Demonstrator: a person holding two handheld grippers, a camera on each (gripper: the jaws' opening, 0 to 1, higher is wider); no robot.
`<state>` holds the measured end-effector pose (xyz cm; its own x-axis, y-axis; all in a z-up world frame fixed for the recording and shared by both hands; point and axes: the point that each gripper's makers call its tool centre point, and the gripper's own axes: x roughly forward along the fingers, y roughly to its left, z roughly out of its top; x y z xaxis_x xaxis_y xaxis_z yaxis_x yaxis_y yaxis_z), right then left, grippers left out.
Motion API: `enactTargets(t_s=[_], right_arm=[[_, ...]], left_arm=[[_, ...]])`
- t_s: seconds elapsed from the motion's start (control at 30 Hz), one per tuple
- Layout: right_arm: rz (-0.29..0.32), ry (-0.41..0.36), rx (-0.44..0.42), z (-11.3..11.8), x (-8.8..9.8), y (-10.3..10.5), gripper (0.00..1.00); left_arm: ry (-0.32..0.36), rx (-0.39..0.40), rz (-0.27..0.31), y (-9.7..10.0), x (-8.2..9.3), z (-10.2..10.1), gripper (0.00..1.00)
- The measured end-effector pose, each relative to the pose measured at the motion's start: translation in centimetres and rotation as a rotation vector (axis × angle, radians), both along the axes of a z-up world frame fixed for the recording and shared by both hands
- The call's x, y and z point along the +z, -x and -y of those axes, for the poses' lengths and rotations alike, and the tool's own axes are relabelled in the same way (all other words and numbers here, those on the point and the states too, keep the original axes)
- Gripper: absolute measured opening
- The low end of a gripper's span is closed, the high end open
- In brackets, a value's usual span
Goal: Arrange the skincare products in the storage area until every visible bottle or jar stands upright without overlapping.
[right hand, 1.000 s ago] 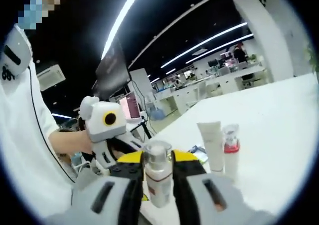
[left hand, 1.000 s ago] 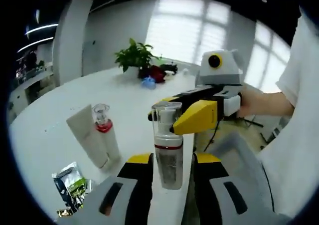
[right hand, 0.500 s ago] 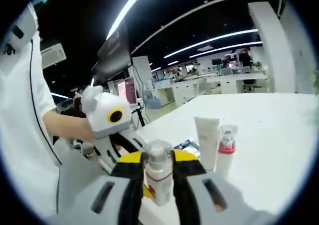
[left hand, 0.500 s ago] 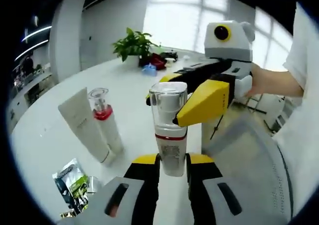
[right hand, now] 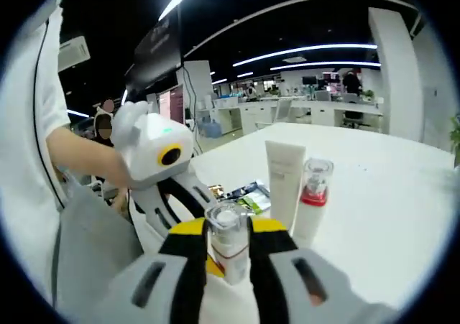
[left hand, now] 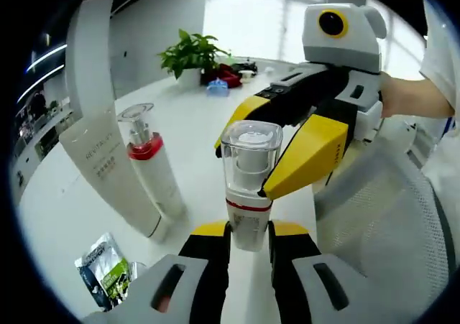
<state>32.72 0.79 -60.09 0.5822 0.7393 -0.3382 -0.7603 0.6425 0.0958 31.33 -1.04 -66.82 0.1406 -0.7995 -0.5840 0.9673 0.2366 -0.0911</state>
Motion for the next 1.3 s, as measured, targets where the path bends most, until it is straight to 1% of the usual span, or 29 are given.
enactTargets(t_s=[0.23,0.57,0.67,0.8,0.9,1.03,1.3], right_arm=[[-0.015,0.037,0.003,0.3,-2.2,-1.1,0.21],[-0.019,0.078,-0.004,1.2,-3.8,-2.6,0.21],[-0.023,0.081,-0.006,1.4,-4.1,-3.0,0.21],[-0.025,0.086,-0.002,1.4,-4.5,-3.5,0.21],[-0.010,0.080,-0.003,1.4,-4.3,-4.0,0.21],[0.016,0.101,0.009,1.5,-4.3,-4.5,0.21],[0.031,0.113,0.009,2.2,-4.3,-5.3,0.21]], left_arm=[[-0.021,0.009,-0.023,-1.1,-2.1,0.3,0.17],[-0.027,0.031,-0.015,-2.8,-3.5,1.0,0.17],[-0.026,0.040,-0.024,-3.3,-3.8,1.1,0.18],[-0.036,0.032,-0.010,-3.9,-4.3,1.1,0.18],[-0.025,0.035,-0.005,-4.4,-4.2,1.3,0.18],[-0.019,0.043,0.010,-5.1,-4.3,1.7,0.18],[-0.020,0.052,0.022,-6.0,-4.6,2.4,0.18]])
